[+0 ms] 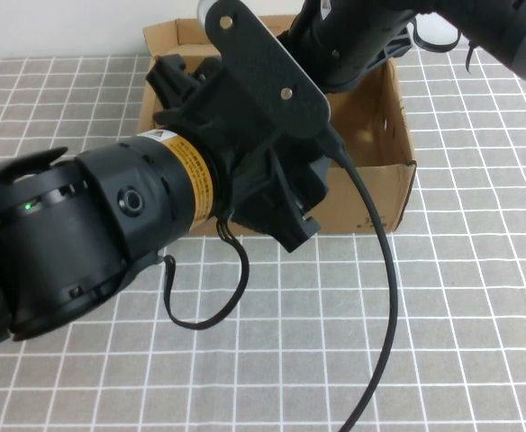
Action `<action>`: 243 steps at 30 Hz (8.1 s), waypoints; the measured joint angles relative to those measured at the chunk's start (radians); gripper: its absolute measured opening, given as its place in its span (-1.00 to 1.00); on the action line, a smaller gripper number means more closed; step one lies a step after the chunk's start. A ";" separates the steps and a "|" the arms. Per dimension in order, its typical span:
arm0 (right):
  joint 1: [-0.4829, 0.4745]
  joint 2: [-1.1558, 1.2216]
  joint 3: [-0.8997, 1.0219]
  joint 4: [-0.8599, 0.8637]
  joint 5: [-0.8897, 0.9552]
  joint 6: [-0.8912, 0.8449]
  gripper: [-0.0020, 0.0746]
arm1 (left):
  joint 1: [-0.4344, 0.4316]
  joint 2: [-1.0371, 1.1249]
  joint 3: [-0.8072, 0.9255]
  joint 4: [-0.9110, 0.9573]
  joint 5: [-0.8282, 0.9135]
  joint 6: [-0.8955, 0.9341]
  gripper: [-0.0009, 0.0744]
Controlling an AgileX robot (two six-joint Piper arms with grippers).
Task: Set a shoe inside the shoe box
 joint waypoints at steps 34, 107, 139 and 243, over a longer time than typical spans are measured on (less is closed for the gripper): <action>0.000 0.000 0.000 0.056 0.029 -0.084 -0.91 | 0.000 0.057 0.000 -0.112 0.002 0.039 -0.22; -0.243 -0.015 -0.197 0.206 0.107 -0.273 -0.47 | 0.088 0.017 -0.112 0.224 -0.021 -0.093 -0.88; -0.359 -0.015 -0.197 0.411 0.109 -0.421 -0.54 | 0.586 0.057 -0.383 -1.424 0.496 1.342 -0.88; -0.168 0.013 -0.132 0.508 0.102 -0.839 0.51 | 0.645 0.124 -0.405 -1.567 0.857 1.649 -0.88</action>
